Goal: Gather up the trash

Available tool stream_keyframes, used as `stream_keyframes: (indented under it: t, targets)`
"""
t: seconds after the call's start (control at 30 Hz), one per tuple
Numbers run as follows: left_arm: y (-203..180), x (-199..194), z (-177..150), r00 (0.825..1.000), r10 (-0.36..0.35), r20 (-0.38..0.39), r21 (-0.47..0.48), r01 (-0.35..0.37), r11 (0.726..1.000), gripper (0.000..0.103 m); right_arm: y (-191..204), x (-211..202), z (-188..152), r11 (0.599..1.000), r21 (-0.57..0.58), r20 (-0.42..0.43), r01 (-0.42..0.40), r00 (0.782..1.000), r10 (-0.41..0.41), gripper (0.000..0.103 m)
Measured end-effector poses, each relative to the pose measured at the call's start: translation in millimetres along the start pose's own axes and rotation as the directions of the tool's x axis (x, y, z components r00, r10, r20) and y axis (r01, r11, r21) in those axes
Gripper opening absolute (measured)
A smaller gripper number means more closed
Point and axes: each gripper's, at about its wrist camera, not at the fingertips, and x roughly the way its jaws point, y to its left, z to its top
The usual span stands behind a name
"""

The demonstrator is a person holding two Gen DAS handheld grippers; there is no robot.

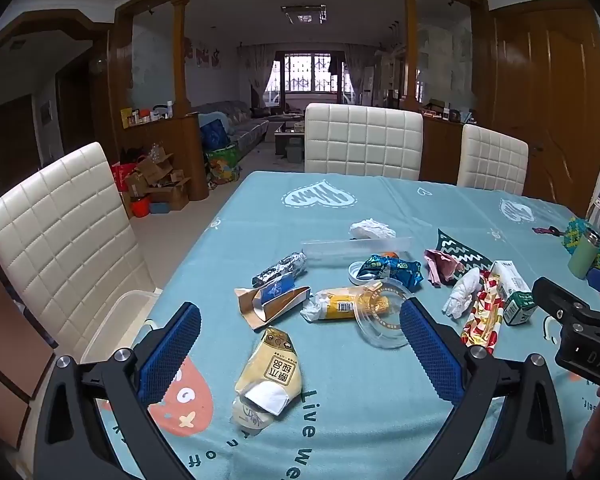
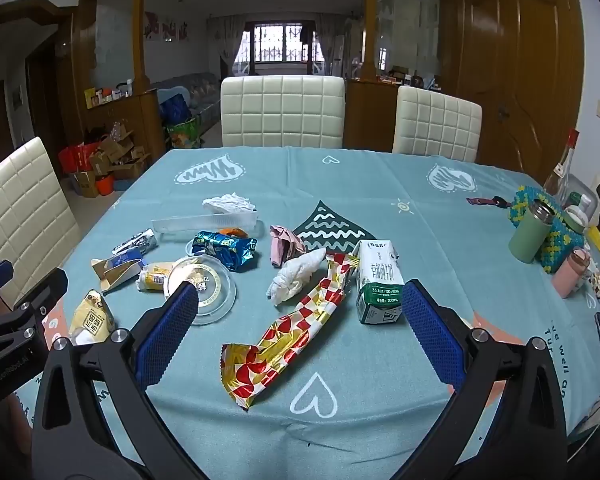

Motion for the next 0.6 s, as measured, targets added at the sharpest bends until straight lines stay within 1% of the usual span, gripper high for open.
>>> stream_keyframes:
  t: [0.27, 0.3, 0.6]
  targets:
    - [0.2, -4.5, -1.4, 1.0, 0.004, 0.012, -0.001, -0.004, 1.0, 0.097, 0.1, 0.6, -0.3, 1.0, 0.001, -0.004, -0.001, 1.0, 0.001, 0.1]
    - [-2.5, -1.8, -2.5, 1.0, 0.001, 0.001, 0.0, -0.001, 1.0, 0.097, 0.3, 0.5, -0.4, 1.0, 0.001, -0.004, -0.001, 1.0, 0.001, 0.1]
    - [-5.4, 0.0, -3.8, 1.0, -0.006, -0.006, 0.001, 0.006, 1.0, 0.097, 1.2, -0.5, -1.0, 1.0, 0.0, -0.005, -0.001, 1.0, 0.001, 0.1]
